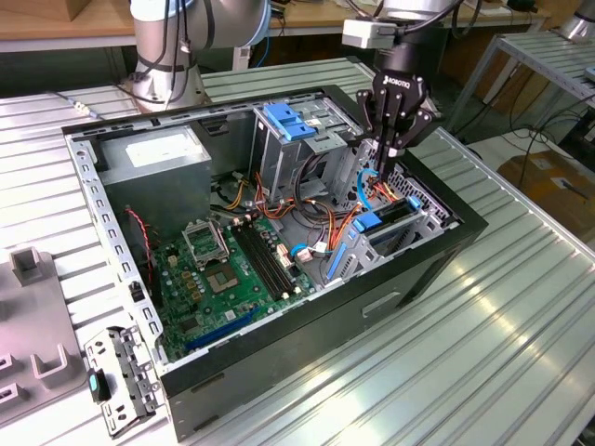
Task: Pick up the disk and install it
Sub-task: 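Insert the second disk wire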
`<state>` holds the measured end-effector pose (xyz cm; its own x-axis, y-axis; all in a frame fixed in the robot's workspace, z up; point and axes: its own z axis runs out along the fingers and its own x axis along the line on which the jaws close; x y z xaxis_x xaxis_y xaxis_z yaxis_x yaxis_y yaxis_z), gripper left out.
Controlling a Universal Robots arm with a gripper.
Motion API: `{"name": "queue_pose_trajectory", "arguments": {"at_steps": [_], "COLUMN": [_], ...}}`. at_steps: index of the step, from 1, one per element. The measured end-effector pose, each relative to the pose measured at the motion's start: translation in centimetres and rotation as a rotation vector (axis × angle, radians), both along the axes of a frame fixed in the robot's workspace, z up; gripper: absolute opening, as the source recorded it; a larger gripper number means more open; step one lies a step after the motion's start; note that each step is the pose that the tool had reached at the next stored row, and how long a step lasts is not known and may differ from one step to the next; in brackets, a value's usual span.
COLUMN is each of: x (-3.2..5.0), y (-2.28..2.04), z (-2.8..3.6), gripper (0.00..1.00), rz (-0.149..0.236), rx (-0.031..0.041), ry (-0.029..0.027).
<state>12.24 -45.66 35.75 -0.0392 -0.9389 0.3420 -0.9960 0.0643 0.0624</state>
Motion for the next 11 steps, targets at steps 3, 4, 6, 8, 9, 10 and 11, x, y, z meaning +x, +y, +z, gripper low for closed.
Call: {"name": "queue_pose_trajectory", "arguments": {"at_steps": [3,4,6,8,9,10,11], "x": [0.00,0.00,0.00,0.01,0.01,0.01,0.01], "y": [0.01,0.01,0.01,0.01,0.01,0.01,0.01], "z": [-0.33,-0.37,-0.44,-0.52,-0.56,-0.59,-0.64], "gripper": [0.18,0.18,0.19,0.25,0.25,0.25,0.25], "rz": [0.000,0.000,0.000,0.000,0.000,0.000,0.000], "rx": [-0.0125,-0.0132,-0.0141,-0.0151,-0.0156,-0.0161,-0.0172], "ry": [0.0000,0.0000,-0.0001,0.0000,0.0000,0.0000,0.0000]}}
